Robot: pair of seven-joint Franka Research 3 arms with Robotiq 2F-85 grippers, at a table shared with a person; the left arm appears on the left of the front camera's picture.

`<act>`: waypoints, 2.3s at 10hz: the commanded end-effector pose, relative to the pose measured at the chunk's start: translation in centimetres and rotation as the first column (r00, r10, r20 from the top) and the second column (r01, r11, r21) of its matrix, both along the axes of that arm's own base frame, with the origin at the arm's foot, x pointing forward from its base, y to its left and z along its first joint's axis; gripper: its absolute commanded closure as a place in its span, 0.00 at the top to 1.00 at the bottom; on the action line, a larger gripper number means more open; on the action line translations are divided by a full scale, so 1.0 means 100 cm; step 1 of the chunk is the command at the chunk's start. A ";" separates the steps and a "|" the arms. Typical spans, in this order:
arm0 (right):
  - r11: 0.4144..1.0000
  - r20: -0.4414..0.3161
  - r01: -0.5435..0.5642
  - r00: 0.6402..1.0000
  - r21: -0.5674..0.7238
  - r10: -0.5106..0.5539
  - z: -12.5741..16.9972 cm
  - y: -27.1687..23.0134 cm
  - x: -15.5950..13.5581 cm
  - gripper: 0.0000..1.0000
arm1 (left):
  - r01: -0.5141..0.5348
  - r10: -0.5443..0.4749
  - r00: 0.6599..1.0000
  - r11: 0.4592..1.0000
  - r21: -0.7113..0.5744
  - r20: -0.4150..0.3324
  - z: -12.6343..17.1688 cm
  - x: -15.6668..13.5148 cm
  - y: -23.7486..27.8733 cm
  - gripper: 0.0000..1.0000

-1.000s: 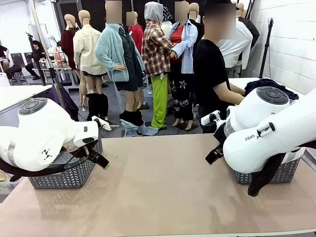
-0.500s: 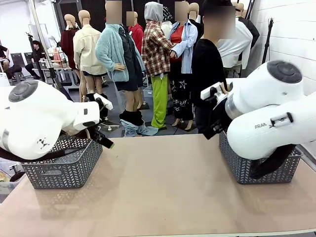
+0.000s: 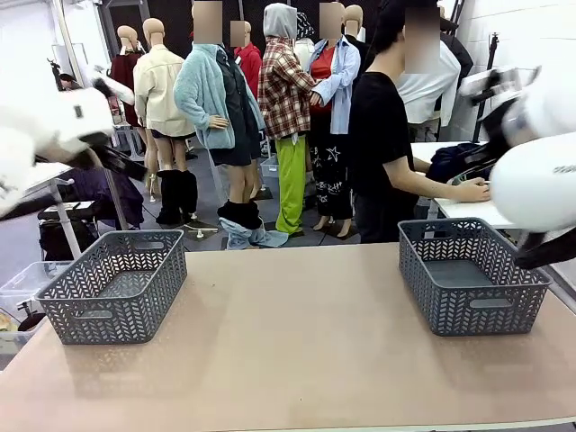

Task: Sort the tops and bottoms.
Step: Lift clothes from the center of the table with your left hand.

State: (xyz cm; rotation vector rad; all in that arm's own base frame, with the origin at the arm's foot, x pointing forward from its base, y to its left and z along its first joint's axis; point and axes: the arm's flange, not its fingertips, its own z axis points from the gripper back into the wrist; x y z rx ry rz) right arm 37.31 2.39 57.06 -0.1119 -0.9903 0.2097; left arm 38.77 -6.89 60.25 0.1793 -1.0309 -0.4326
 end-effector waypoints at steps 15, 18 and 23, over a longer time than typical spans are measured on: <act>0.731 -0.297 0.556 0.830 0.394 -0.471 -0.105 -0.274 -0.039 1.00 | -0.488 0.428 0.868 0.827 -0.280 -0.251 -0.019 -0.043 0.226 1.00; 0.684 -0.335 0.610 0.792 0.400 -0.510 -0.121 -0.299 -0.019 1.00 | -0.695 0.543 0.710 0.642 -0.324 -0.447 -0.025 0.027 0.293 1.00; 0.639 -0.446 0.645 0.759 0.420 -0.474 -0.158 -0.317 0.017 1.00 | -0.782 0.536 0.601 0.546 -0.300 -0.592 -0.070 0.070 0.339 1.00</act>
